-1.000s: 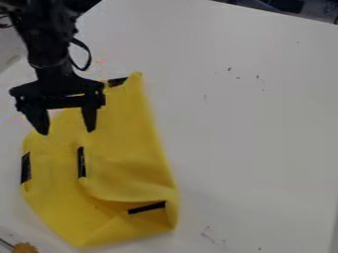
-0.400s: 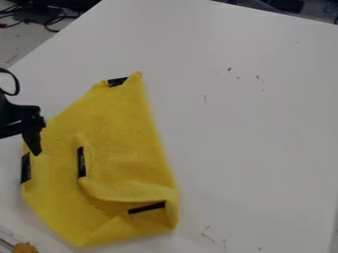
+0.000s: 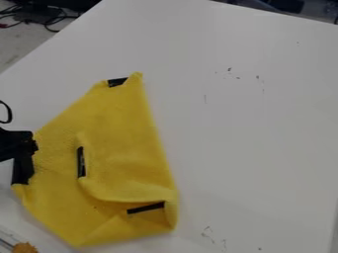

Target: Fold the cloth from bottom left to center

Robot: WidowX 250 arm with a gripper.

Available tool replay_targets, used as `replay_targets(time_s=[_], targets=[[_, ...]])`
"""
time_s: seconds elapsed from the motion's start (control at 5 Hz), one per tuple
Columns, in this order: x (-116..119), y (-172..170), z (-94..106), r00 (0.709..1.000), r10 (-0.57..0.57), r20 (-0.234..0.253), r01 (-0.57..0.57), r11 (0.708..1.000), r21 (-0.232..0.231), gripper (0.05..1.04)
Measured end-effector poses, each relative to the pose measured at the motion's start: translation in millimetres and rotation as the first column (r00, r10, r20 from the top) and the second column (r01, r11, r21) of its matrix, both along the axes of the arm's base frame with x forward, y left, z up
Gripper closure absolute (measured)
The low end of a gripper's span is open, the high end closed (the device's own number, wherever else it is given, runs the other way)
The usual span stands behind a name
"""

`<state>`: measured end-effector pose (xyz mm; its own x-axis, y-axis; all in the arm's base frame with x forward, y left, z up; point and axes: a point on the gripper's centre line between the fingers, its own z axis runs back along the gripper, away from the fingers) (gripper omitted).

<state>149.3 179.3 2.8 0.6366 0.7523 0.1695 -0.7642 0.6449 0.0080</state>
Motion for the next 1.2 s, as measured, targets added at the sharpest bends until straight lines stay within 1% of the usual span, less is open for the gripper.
replay_targets(time_s=[0.2, 0.8, 1.0, 1.2], targets=[[6, 8, -4.5, 1.000, -0.016, -0.009, 0.017, 1.000, 0.005, 0.126], [22, 4, -6.1, 0.998, -0.059, -0.016, 0.059, 0.998, 0.028, 0.747], [25, -2, -1.1, 0.997, -0.065, -0.030, 0.066, 0.997, 0.041, 0.904], [25, -15, 5.9, 0.994, -0.081, -0.072, 0.084, 0.996, 0.039, 0.994]])
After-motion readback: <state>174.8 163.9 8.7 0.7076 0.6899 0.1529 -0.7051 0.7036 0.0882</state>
